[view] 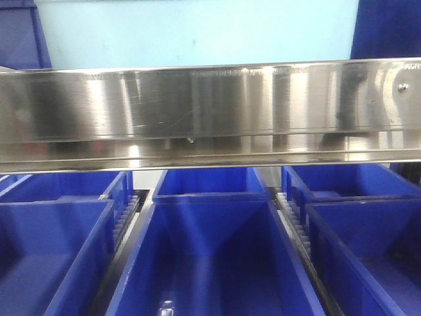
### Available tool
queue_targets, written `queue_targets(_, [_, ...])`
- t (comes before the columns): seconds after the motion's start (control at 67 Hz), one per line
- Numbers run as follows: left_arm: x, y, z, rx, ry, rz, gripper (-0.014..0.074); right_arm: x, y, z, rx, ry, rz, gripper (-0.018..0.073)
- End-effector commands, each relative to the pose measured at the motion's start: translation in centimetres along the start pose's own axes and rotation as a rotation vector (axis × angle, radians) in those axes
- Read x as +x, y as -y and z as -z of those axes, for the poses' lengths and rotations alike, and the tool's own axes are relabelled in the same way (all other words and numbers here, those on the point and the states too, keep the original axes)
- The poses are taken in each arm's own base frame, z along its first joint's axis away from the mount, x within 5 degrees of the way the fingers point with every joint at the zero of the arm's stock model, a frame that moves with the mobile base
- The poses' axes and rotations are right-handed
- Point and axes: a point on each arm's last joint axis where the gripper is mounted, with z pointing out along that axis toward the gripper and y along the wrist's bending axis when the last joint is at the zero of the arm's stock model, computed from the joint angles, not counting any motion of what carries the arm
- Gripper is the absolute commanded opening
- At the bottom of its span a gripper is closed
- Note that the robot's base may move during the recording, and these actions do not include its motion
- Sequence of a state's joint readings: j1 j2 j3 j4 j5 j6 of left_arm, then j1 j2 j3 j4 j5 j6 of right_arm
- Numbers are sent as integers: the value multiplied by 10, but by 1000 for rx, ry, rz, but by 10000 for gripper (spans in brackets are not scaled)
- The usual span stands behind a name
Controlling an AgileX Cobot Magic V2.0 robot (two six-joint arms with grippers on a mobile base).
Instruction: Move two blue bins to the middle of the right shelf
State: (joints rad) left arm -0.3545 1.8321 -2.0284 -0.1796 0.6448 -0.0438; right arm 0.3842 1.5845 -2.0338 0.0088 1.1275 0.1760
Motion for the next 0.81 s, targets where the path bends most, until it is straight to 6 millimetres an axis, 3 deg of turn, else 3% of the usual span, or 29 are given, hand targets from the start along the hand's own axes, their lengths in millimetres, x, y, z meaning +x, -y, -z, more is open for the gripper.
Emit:
queue_targets(0.0, [-9, 2, 4, 12, 67, 14, -111, -5, -6, 9, -44, 55, 26, -154])
queue_targets(0.791, [-9, 2, 4, 12, 67, 14, -111, -5, -6, 9, -44, 55, 26, -154])
